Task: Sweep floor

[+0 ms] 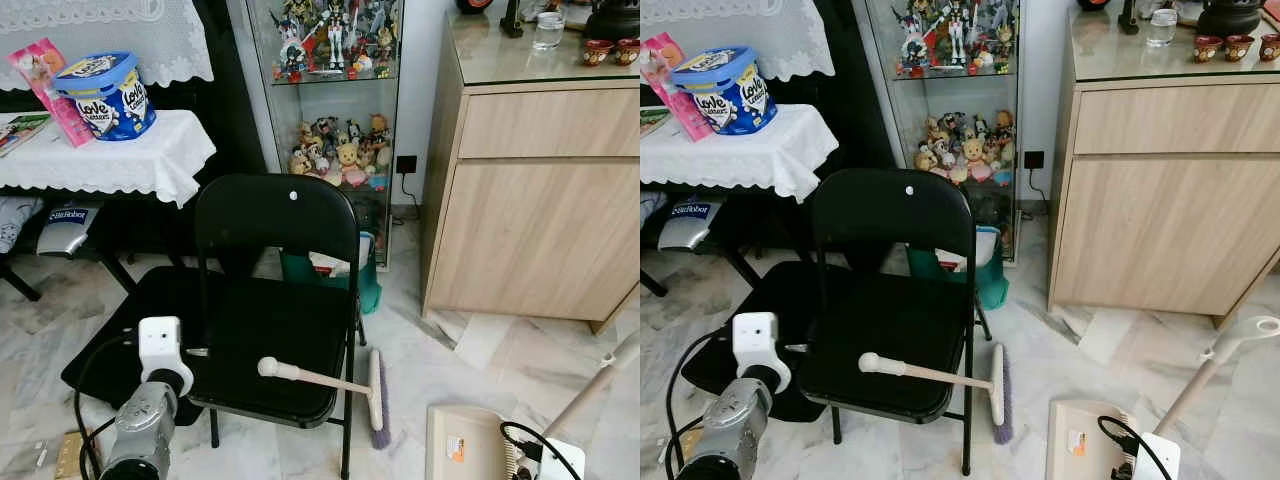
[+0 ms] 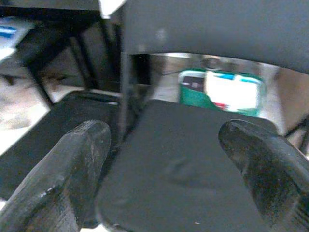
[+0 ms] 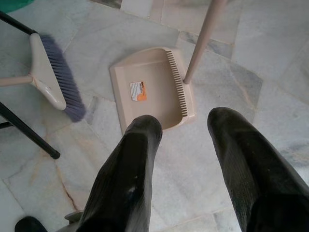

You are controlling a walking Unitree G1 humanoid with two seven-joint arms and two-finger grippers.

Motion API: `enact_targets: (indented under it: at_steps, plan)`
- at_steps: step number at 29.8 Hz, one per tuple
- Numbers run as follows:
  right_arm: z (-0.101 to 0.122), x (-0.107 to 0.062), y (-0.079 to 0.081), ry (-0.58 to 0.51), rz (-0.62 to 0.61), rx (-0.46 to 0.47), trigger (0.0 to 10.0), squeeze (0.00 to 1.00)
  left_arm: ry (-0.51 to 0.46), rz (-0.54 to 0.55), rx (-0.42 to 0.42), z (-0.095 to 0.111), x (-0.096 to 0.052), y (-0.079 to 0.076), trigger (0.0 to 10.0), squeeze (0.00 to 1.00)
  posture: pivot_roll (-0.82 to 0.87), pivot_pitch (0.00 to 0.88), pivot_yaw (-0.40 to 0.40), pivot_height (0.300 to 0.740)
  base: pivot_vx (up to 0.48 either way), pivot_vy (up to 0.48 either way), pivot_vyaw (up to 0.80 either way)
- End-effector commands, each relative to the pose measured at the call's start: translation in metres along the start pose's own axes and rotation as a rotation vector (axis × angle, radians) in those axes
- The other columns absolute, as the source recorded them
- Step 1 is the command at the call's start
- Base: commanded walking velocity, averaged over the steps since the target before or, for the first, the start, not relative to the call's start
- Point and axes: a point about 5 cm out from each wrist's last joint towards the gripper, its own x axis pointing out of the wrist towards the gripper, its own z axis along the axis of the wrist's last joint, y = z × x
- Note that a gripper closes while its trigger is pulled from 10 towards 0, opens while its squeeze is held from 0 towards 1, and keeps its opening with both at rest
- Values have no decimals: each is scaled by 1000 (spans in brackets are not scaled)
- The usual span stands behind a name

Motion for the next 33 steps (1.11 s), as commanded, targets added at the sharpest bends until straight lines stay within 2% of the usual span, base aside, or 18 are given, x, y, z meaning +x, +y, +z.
enact_targets:
  at_steps: [1, 5, 7, 9, 11, 12, 16, 22, 24, 25, 26, 27, 29, 31, 33]
  plan:
    - [-1, 0, 3, 3, 3, 9, 10000, 0, 10, 53, 34, -2, -3, 12, 10000, 0, -227, 0, 112, 740, 0, 0, 0]
    - [-1, 0, 3, 4, 3, 9, 10000, 0, 67, 95, 53, -12, -8, 16, 10000, 0, -230, 0, 113, 740, 0, 0, 0]
    - [-2, -1, 3, 5, 1, 9, 10000, 0, 164, 59, 111, -25, -11, 14, 10000, 0, -229, 0, 113, 740, 0, 0, 0]
    - [-3, -1, 3, 5, 1, 9, 10000, 0, 206, 31, 134, -31, -13, 12, 10000, 0, -227, 0, 113, 740, 0, 0, 0]
    - [-3, -1, 3, 6, 1, 8, 10000, 0, 278, -45, 217, -40, -18, 9, 10000, 0, -229, 0, 114, 740, 0, 0, 0]
    - [-3, -1, 3, 6, 1, 8, 10000, 0, 323, -82, 310, -47, -22, 11, 10000, 0, -229, 0, 114, 740, 0, 0, 0]
    - [-3, -1, 3, 6, 2, 8, 10000, 0, 398, -141, 379, -56, -29, 14, 10000, 0, -226, 0, 115, 740, 0, 0, 0]
    - [-2, -1, 4, 5, 7, 6, 10000, 0, 329, -370, 270, -47, -27, -3, 10000, 0, -221, 0, 110, 740, 0, 0, 0]
    - [-2, -1, 4, 5, 7, 5, 10000, 0, 301, -423, 218, -42, -24, -8, 10000, 0, -221, 0, 110, 740, 0, 0, 0]
    - [-2, -1, 4, 5, 7, 5, 10000, 0, 301, -423, 218, -42, -24, -8, 10000, 0, -221, 0, 110, 740, 0, 0, 0]
    - [-1, 0, 4, 3, 8, 6, 10000, 0, 260, -468, 145, -34, -20, -14, 10000, 0, -224, 0, 112, 740, 0, 0, 0]
    - [-1, 0, 4, 3, 8, 6, 10000, 0, 260, -468, 145, -34, -20, -14, 10000, 0, -224, 0, 112, 740, 0, 0, 0]
    - [-1, 0, 4, 2, 8, 7, 10000, 0, 231, -510, 83, -26, -16, -19, 10000, 0, -225, 0, 112, 740, 0, 0, 0]
    - [-1, 0, 4, 1, 8, 8, 10000, 0, 220, -574, 69, -22, -14, -25, 10000, 0, -224, 0, 111, 740, 0, 0, 0]
    - [-1, 0, 4, 1, 8, 9, 10000, 0, 218, -583, 76, -21, -14, -27, 10000, 0, -224, 0, 111, 740, 0, 0, 0]
